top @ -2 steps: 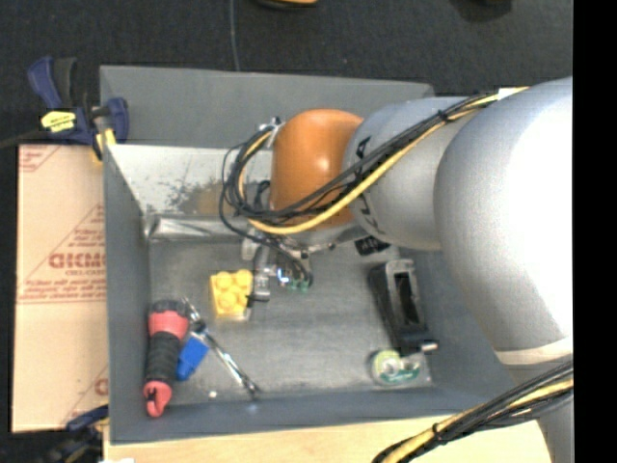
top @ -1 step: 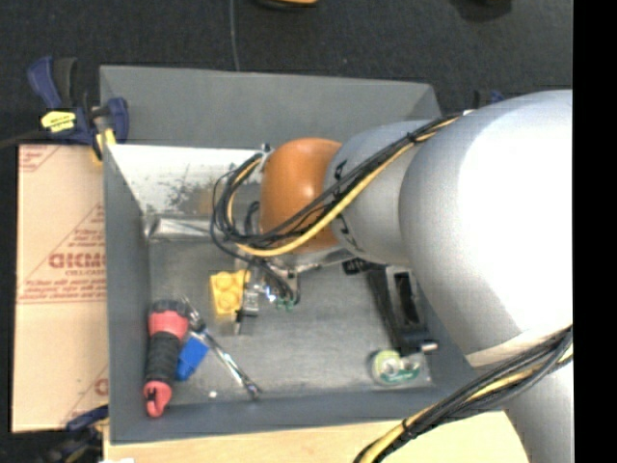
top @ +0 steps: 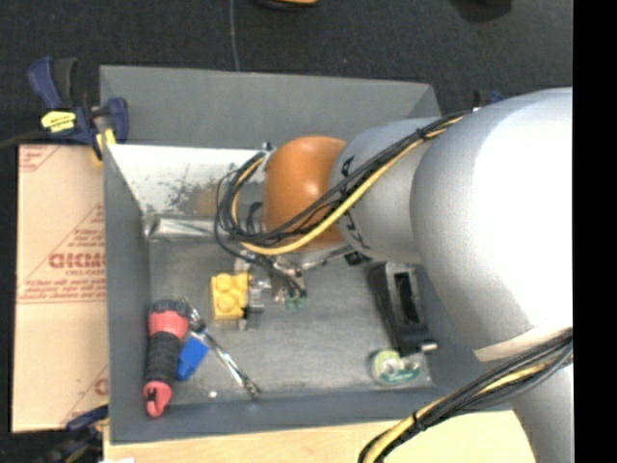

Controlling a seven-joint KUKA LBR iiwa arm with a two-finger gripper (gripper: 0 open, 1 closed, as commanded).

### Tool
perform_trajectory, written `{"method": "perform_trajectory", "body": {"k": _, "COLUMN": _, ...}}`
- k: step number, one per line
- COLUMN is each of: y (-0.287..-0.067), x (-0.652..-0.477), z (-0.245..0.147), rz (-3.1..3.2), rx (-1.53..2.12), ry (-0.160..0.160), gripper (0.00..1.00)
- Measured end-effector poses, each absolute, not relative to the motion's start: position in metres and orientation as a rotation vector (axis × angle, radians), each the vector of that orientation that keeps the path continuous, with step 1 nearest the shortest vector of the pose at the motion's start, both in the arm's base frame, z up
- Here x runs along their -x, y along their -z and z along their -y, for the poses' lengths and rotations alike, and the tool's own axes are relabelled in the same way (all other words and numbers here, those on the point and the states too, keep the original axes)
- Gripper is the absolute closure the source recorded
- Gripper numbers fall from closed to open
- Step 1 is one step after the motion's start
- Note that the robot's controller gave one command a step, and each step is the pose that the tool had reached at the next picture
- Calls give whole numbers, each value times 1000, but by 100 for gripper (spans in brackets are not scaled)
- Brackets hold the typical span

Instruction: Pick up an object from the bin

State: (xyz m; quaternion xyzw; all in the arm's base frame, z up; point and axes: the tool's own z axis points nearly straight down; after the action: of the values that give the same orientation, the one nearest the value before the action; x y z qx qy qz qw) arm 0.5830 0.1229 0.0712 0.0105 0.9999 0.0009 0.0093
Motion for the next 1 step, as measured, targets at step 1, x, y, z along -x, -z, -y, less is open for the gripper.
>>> {"method": "perform_trajectory", "body": {"k": 1, "y": -71, "x": -583, "z": -123, "rz": -3123, "rx": -33, "ry": -3, "gripper": 100}}
